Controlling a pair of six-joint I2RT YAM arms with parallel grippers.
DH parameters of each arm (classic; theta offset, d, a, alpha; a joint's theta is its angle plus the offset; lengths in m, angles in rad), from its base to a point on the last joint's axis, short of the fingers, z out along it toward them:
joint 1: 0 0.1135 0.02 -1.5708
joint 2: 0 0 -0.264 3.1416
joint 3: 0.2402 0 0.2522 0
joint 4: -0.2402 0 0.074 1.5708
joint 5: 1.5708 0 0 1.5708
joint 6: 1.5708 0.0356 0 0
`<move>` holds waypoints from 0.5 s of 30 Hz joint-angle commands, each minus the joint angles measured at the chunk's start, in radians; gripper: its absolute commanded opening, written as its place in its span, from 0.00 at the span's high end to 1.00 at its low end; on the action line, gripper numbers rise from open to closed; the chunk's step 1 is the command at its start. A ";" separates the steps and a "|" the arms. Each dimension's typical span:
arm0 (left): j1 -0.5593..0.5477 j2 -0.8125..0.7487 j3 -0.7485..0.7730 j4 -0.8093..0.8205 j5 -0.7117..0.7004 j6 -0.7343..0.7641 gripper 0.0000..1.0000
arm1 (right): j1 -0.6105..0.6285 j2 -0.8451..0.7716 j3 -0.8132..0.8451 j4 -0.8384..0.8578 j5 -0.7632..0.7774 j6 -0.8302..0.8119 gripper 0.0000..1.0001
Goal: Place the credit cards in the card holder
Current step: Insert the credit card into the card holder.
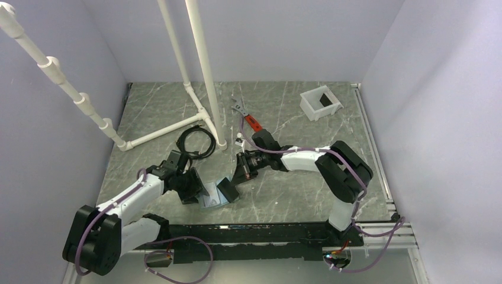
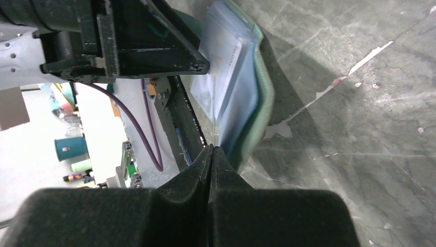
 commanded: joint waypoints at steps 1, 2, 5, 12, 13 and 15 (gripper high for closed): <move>-0.001 -0.002 -0.024 -0.010 -0.084 0.014 0.46 | 0.007 0.038 0.036 0.064 -0.018 0.042 1.00; -0.001 0.000 -0.026 -0.008 -0.083 0.015 0.47 | 0.007 0.044 0.036 0.067 -0.020 0.047 1.00; -0.001 -0.001 -0.029 0.001 -0.072 0.016 0.48 | 0.007 0.060 0.049 0.036 0.001 0.045 1.00; -0.001 -0.022 -0.028 0.006 -0.063 0.016 0.48 | 0.007 0.108 0.064 0.072 -0.023 0.095 1.00; -0.001 -0.023 -0.029 0.004 -0.063 0.016 0.48 | 0.007 0.113 0.067 0.071 -0.019 0.097 1.00; -0.001 -0.023 -0.029 0.005 -0.061 0.017 0.48 | 0.008 0.121 0.074 0.070 -0.016 0.101 1.00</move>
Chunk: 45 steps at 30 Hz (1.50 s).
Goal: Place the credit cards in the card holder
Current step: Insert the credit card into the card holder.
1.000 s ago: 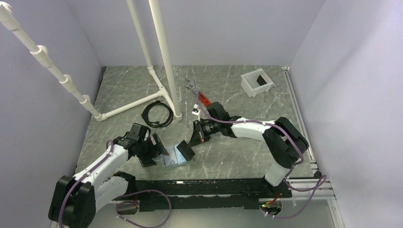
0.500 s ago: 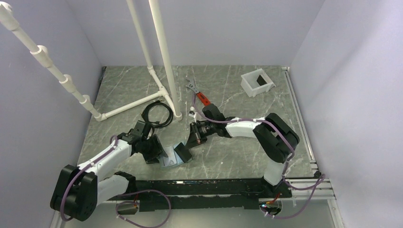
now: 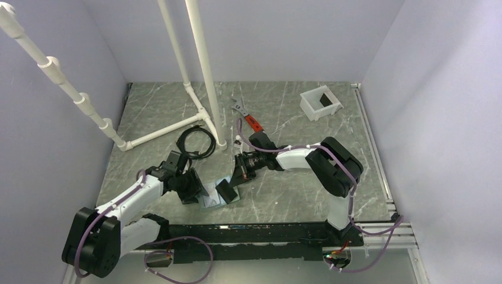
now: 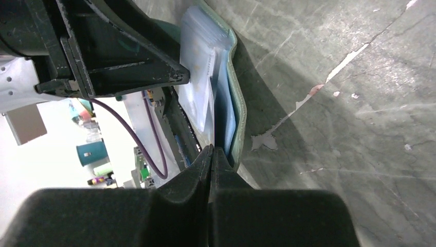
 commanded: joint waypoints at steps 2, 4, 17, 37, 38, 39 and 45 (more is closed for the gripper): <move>-0.001 -0.005 -0.024 0.005 -0.054 0.015 0.48 | 0.006 0.019 0.043 0.054 -0.015 0.035 1.00; -0.001 -0.006 -0.028 0.011 -0.047 0.013 0.48 | 0.005 0.025 0.047 0.064 -0.015 0.044 1.00; -0.001 0.007 -0.023 0.026 -0.038 0.017 0.48 | 0.019 0.071 0.056 0.161 0.013 0.122 1.00; -0.001 -0.012 -0.027 0.021 -0.025 0.010 0.48 | 0.057 -0.004 0.000 0.140 0.248 0.102 1.00; -0.001 -0.015 -0.029 0.021 -0.025 0.010 0.48 | 0.057 -0.009 -0.001 0.140 0.258 0.088 1.00; -0.001 -0.016 -0.030 0.022 -0.024 0.010 0.48 | 0.057 -0.014 -0.002 0.140 0.269 0.076 1.00; -0.001 -0.027 -0.027 0.019 -0.018 0.003 0.48 | 0.068 -0.034 -0.010 0.167 0.305 0.054 1.00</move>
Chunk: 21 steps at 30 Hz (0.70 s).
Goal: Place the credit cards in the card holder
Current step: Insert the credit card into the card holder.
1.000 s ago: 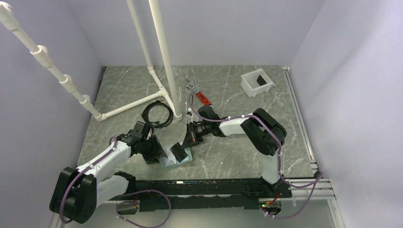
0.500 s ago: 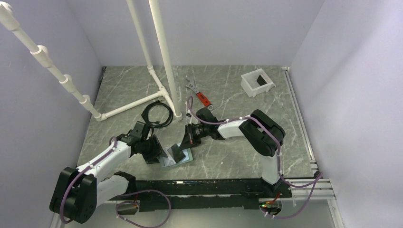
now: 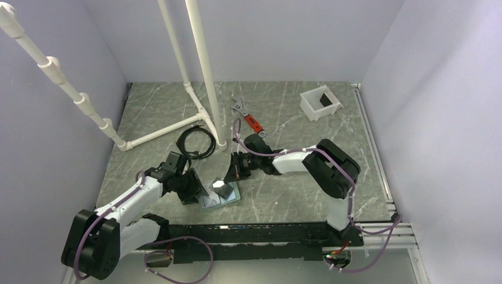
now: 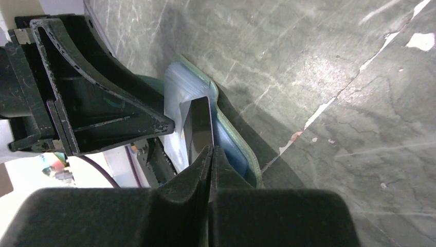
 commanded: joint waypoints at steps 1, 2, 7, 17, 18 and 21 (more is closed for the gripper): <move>-0.001 -0.013 -0.016 0.009 -0.023 0.001 0.48 | 0.017 -0.053 -0.005 0.044 0.078 -0.041 1.00; -0.001 -0.016 -0.016 0.010 -0.021 -0.002 0.48 | 0.024 -0.053 -0.005 0.047 0.085 -0.040 1.00; -0.001 -0.029 -0.025 0.023 -0.003 -0.027 0.47 | 0.049 -0.042 -0.009 0.066 0.074 -0.030 1.00; -0.001 -0.049 -0.034 0.008 -0.015 -0.026 0.46 | 0.038 -0.034 -0.021 0.075 -0.089 -0.052 0.79; -0.001 -0.048 -0.034 0.009 -0.013 -0.025 0.46 | 0.035 -0.031 -0.021 0.073 -0.104 -0.055 0.75; -0.001 -0.048 -0.035 0.011 -0.011 -0.026 0.46 | 0.028 -0.027 -0.024 0.068 -0.131 -0.064 0.69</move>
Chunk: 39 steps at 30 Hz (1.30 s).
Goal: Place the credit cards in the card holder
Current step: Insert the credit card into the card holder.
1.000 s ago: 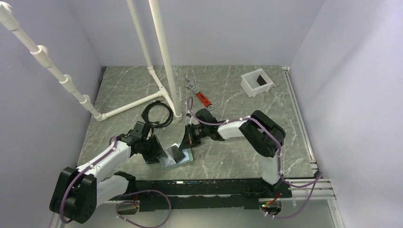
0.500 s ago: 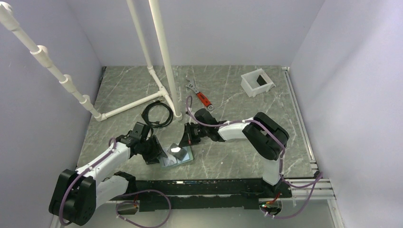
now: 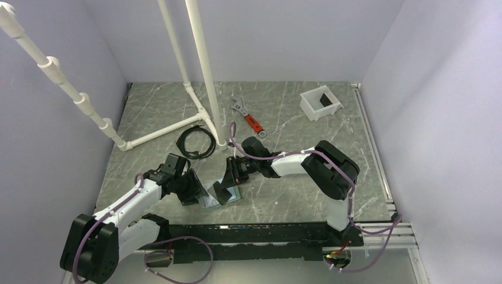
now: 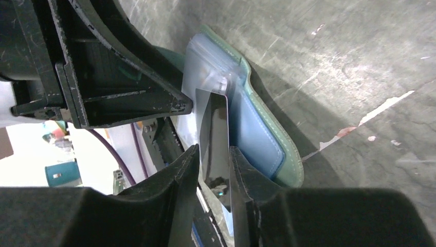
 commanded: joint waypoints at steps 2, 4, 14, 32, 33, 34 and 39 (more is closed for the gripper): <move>-0.001 -0.012 -0.015 0.004 -0.012 -0.003 0.46 | -0.009 -0.017 -0.006 0.035 -0.086 -0.035 0.66; -0.001 -0.012 -0.016 0.008 -0.009 -0.003 0.46 | -0.009 -0.009 -0.002 0.038 -0.096 -0.032 0.66; -0.001 -0.010 -0.017 0.013 -0.003 -0.003 0.47 | -0.008 0.065 0.036 0.103 -0.129 0.023 0.64; -0.001 -0.032 -0.023 0.008 0.003 -0.013 0.45 | -0.020 0.054 -0.087 0.350 -0.051 0.189 1.00; -0.001 -0.037 -0.027 0.008 0.004 -0.016 0.45 | -0.019 0.059 -0.093 0.373 -0.045 0.198 1.00; -0.001 -0.043 -0.030 0.011 0.006 -0.019 0.45 | -0.020 0.063 -0.101 0.395 -0.037 0.206 1.00; -0.001 -0.072 -0.056 0.036 0.029 -0.052 0.45 | -0.021 0.041 -0.144 0.483 0.011 0.223 1.00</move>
